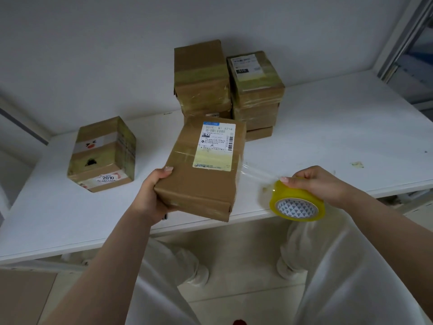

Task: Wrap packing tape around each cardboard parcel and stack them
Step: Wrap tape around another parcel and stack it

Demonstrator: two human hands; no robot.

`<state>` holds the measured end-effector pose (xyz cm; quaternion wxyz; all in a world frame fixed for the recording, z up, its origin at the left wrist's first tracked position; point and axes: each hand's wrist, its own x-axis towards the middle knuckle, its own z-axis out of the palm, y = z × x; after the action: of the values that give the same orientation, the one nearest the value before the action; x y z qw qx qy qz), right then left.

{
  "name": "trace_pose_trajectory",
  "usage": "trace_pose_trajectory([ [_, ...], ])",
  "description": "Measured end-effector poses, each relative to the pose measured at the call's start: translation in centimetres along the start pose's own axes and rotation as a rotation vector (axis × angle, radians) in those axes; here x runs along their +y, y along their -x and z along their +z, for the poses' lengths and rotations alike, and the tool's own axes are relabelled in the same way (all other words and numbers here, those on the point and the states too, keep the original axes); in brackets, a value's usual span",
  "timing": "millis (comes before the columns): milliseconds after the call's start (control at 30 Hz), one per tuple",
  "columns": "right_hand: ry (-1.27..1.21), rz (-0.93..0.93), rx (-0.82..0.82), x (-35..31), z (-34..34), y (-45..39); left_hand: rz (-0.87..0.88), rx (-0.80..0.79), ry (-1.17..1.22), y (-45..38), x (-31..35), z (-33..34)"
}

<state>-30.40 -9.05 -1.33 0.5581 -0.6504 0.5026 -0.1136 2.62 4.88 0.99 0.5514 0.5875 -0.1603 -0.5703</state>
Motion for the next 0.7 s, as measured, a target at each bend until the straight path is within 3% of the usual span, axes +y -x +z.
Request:
trace_pose_trajectory([
  [200,-0.03,0.019,0.051,-0.6,0.9,-0.4,-0.083,-0.065,0.273,0.0,-3.2,2.5],
  [500,-0.153,-0.118,0.096,-3.8,0.3,-0.4,-0.207,-0.179,0.6,-0.9,-7.6,6.3],
  [567,-0.071,-0.093,0.124,-4.1,-0.6,-0.6,-0.208,-0.156,0.424,-1.4,-7.7,5.4],
  [700,0.323,-0.028,0.142,-4.6,-0.1,-1.5,-0.027,0.107,-0.395,-1.9,-5.9,4.2],
])
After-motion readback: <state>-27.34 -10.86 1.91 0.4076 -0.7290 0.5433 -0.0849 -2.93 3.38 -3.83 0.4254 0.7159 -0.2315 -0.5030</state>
